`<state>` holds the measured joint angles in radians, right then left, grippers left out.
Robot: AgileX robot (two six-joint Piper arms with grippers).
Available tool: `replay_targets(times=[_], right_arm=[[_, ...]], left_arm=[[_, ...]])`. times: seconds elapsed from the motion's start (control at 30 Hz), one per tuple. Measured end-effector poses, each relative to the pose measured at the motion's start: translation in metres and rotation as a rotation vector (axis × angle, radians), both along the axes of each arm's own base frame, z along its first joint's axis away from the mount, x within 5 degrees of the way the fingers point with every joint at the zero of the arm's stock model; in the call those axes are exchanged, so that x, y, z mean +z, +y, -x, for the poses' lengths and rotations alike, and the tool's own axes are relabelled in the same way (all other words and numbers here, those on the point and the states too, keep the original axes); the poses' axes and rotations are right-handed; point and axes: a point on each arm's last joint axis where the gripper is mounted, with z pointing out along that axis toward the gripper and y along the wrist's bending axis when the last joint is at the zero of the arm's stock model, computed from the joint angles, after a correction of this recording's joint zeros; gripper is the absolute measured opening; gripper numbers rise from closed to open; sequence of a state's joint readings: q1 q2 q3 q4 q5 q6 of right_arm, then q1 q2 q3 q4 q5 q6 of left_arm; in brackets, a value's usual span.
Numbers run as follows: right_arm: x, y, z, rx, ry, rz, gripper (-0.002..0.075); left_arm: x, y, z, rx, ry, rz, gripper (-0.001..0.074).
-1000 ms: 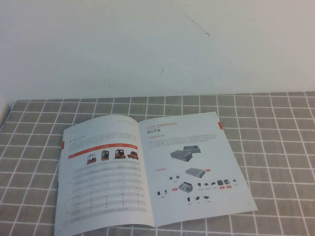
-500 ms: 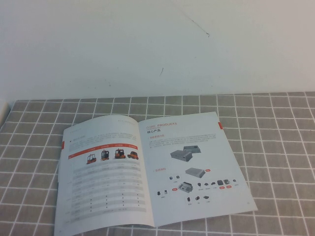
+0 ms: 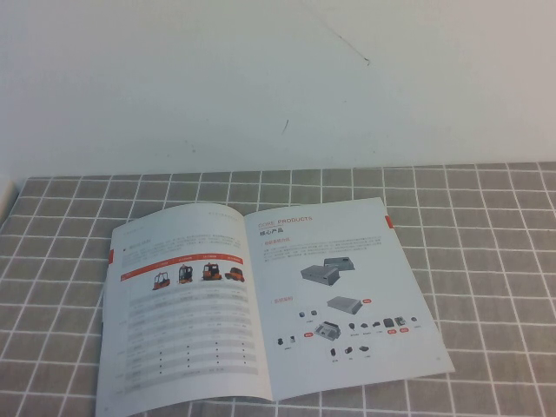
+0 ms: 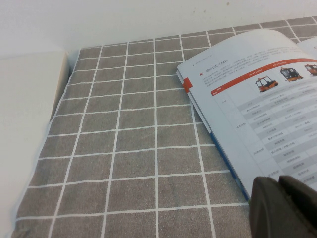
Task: Close book
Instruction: 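Close the open booklet and leave it lying on the table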
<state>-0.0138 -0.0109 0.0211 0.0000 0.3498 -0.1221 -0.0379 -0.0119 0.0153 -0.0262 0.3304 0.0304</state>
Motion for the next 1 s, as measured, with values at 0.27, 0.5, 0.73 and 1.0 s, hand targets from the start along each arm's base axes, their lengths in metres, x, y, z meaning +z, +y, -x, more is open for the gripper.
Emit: replay_targets(times=[0.27,0.5,0.73,1.0], right_arm=[[0.0000,0.0000,0.0000,0.000,0.000,0.000,-0.0003],[0.0000,0.0000,0.0000,0.000,0.000,0.000,-0.0003],[0.0000,0.0000,0.0000,0.000,0.000,0.000,-0.0003],[0.0015,0.0000,-0.0005,0.000,-0.017,0.000,-0.0003]], left_arm=[[0.0000,0.0000,0.0000,0.000,0.000,0.000,-0.0004],[0.0000,0.0000,0.0000,0.000,0.000,0.000,-0.0004],[0.0000,0.0000,0.0000,-0.001,0.000,-0.002,-0.0004],[0.0014,0.0001,-0.0006,-0.002,-0.022,-0.012,-0.0004]])
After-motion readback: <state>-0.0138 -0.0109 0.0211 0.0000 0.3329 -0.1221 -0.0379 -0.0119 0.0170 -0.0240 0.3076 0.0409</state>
